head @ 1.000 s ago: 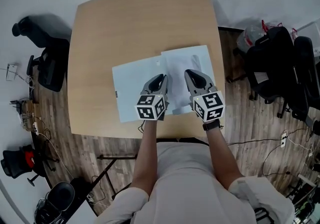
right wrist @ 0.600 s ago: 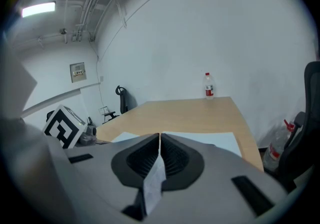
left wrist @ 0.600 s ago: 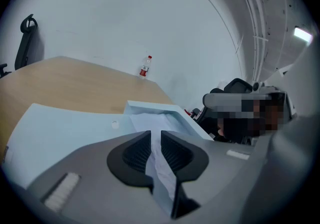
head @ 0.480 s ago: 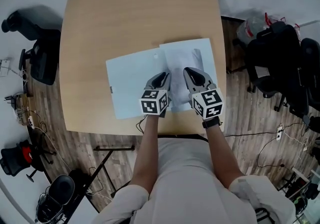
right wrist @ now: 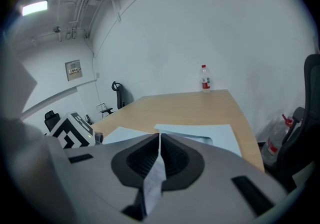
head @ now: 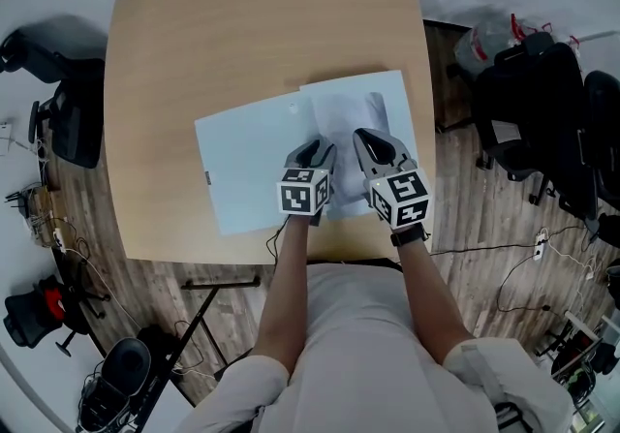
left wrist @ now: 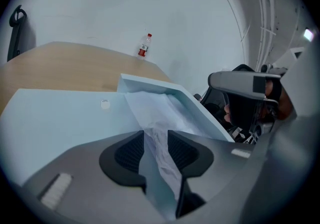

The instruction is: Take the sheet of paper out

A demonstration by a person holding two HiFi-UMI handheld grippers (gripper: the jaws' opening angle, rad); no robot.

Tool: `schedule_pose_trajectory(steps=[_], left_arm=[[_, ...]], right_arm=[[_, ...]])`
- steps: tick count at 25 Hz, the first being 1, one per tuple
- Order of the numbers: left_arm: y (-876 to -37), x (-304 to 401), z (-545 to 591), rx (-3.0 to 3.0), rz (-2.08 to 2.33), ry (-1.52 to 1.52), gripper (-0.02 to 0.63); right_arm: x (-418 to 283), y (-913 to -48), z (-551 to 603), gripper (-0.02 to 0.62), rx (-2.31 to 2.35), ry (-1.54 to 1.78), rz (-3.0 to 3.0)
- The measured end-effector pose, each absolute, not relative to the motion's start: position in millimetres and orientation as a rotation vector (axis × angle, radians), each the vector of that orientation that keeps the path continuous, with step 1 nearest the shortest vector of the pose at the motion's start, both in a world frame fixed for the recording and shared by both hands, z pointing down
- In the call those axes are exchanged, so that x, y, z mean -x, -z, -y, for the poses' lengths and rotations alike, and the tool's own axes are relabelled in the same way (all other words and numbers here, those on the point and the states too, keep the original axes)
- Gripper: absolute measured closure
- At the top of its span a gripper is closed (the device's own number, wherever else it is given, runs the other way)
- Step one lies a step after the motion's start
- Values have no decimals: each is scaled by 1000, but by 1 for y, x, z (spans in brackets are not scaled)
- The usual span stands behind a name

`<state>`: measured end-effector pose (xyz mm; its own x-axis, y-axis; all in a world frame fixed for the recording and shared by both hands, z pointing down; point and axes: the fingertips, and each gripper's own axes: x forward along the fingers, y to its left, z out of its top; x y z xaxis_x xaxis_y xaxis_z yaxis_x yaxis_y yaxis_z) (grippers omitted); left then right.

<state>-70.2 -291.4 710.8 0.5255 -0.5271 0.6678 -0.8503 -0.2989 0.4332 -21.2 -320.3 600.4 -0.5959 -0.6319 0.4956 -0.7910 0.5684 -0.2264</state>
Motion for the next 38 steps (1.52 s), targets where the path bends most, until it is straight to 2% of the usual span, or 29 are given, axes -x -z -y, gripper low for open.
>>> schedule_pose_trajectory(steps=[9,17,38], left_arm=[[-726,68,293,-1998,1123,-625,473],[-736,78,288,-1932,1148,-718,580],[-709,105,303,-1940,1271,-744,592]], right_arm=[[19,-609,325,577,-1157,-652,2431],[30,-610,322,577,-1149,-672,2437],[44,-593,319,577,-1122,-632,2485]])
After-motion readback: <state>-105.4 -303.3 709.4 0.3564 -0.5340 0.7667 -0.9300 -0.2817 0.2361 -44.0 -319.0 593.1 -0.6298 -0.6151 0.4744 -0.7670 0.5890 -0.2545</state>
